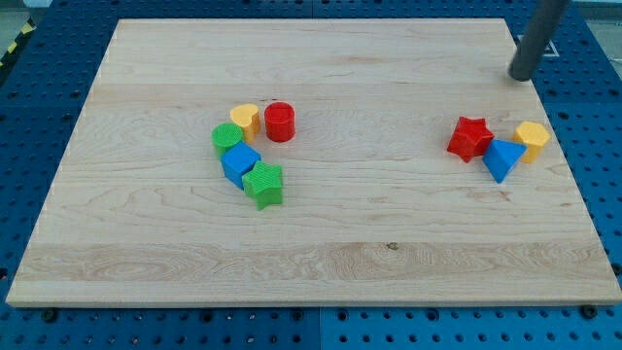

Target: Slide blue triangle closer to the green star

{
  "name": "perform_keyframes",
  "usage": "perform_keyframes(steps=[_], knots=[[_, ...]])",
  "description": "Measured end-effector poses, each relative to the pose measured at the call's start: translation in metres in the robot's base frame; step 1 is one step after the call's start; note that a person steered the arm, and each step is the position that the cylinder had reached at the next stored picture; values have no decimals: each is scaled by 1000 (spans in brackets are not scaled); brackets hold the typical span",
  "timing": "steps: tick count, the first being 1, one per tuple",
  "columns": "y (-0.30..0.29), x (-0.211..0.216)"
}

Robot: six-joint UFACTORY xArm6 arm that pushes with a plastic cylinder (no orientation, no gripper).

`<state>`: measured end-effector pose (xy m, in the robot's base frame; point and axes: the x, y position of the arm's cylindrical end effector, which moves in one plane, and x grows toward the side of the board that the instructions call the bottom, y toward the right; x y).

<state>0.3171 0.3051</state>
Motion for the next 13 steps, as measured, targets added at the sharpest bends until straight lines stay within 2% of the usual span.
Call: perform_keyframes(steps=[1,2,3,4,5,7,8,9,10,11,12,13], knots=[[40,0],[40,4],[40,45],[40,122],[39,163],[39,169],[17,169],[-45,168],[-74,168],[-68,163],[-37,150],[-54,138]])
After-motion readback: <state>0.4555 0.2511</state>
